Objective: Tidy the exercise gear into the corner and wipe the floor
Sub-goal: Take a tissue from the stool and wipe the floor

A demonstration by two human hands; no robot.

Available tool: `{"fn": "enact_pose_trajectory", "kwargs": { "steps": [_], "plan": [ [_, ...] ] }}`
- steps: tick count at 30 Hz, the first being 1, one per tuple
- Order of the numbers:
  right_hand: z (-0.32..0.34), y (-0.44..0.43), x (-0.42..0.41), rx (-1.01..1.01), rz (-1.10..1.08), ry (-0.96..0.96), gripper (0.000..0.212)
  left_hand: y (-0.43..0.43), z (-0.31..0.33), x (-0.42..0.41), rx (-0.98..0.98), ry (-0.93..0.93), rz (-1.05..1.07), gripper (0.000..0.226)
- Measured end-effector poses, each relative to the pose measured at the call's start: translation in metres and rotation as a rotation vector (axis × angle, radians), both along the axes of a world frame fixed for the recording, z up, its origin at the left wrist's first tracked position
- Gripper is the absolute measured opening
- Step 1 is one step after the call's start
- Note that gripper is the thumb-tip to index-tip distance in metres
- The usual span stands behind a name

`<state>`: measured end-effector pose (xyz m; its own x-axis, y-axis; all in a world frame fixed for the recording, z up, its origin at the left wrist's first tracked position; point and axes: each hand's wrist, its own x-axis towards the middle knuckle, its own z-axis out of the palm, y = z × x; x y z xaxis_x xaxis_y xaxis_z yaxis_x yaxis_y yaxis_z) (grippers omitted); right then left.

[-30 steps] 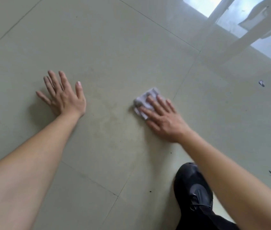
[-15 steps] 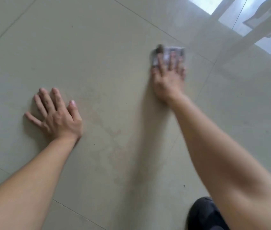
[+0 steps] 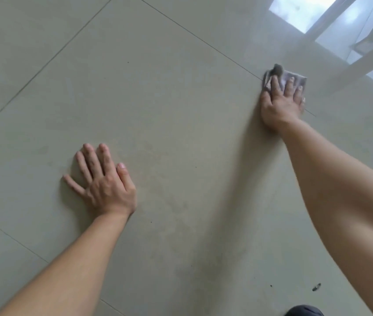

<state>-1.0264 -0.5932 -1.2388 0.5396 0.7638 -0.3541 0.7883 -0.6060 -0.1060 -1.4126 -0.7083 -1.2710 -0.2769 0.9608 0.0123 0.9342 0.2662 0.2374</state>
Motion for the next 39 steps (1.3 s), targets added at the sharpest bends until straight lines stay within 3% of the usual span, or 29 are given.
{"fn": "enact_pose_trajectory", "kwargs": {
  "steps": [3, 8, 12, 14, 17, 20, 22, 27, 30, 34, 39],
  "plan": [
    [-0.004, 0.02, -0.067, 0.084, 0.143, 0.018, 0.059, -0.001, -0.001, 0.001, -0.002, 0.015, 0.002, 0.061],
    [-0.007, 0.004, -0.233, 0.132, 0.881, 0.142, 0.057, -0.001, -0.001, 0.002, -0.016, 0.037, -0.004, 0.062],
    [-0.009, 0.02, -0.223, 0.171, 1.156, 0.209, 0.05, -0.002, -0.001, 0.001, -0.005, 0.052, -0.006, 0.061],
    [-0.01, 0.048, -0.176, 0.16, 1.024, 0.177, 0.051, -0.001, -0.002, 0.0, -0.01, 0.066, -0.009, 0.061],
    [-0.007, 0.084, -0.095, 0.125, 0.485, 0.077, 0.054, -0.002, -0.004, 0.0, -0.026, 0.077, -0.013, 0.062],
    [-0.006, 0.098, -0.089, 0.075, 0.226, 0.032, 0.058, -0.002, -0.003, 0.001, -0.041, 0.099, -0.018, 0.063],
    [-0.007, 0.097, -0.131, 0.107, 0.302, 0.054, 0.058, -0.001, -0.001, 0.002, -0.041, 0.094, -0.02, 0.063],
    [0.001, 0.051, -0.265, 0.069, 0.898, 0.2, 0.057, -0.001, 0.005, 0.004, -0.077, 0.126, -0.011, 0.062],
    [0.009, 0.036, -0.27, 0.017, 1.1, 0.277, 0.053, 0.002, 0.013, 0.003, -0.096, 0.111, -0.027, 0.059],
    [0.006, 0.073, -0.196, 0.015, 0.928, 0.228, 0.053, 0.048, 0.023, -0.024, -0.004, 0.081, 0.04, 0.053],
    [0.001, 0.13, -0.125, -0.026, 0.522, 0.125, 0.058, 0.115, 0.01, -0.039, -0.126, -0.015, 0.336, 0.076]
  ]
}}
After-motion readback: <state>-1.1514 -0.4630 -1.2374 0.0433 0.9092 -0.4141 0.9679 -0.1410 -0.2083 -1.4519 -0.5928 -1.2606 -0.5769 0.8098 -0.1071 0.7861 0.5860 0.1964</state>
